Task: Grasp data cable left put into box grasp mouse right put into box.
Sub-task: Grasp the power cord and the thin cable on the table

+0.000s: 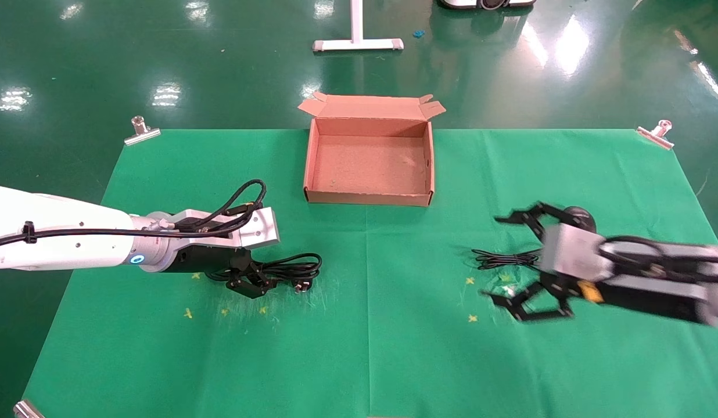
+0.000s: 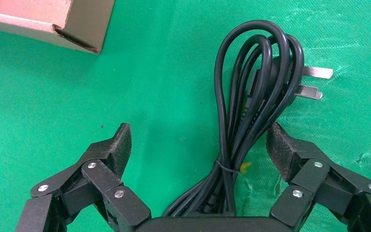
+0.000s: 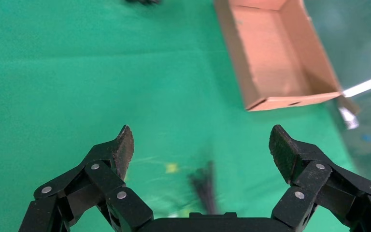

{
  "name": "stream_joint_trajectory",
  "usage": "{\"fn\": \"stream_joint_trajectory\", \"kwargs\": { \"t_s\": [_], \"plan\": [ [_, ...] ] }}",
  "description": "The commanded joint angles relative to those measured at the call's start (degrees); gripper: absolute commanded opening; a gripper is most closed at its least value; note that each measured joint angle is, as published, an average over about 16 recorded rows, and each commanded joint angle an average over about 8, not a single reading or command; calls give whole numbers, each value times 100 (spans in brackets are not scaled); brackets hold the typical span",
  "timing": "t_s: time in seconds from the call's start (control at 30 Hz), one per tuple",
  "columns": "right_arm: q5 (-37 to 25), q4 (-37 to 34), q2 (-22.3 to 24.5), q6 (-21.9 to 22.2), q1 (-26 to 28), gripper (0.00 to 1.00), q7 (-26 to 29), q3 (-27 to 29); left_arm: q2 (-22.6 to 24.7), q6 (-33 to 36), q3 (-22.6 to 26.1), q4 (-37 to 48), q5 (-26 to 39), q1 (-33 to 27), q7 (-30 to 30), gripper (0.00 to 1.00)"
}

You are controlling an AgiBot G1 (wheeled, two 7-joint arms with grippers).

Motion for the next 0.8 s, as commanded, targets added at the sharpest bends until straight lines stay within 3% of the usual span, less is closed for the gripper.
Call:
{"fn": "stream_joint_trajectory", "kwargs": {
  "t_s": [0.03, 0.2, 0.4, 0.57, 0.8],
  "plan": [
    [-394, -3, -203, 287, 77, 100, -94, -99, 2, 0, 0, 7, -3, -2, 6, 100],
    [-1379, -263, -828, 697, 342, 100, 307, -481, 3, 0, -1, 13, -5, -4, 11, 100],
    [-2169, -790, -1240, 617, 779, 100, 1042, -803, 4, 0, -1, 16, -6, -4, 14, 100],
    [-2365, -1141, -1310, 495, 996, 100, 1324, -867, 4, 0, -1, 17, -6, -5, 15, 100],
    [-2323, -1577, -1350, 506, 1069, 100, 1214, -848, 4, 0, -1, 18, -7, -5, 16, 100]
  ]
}}
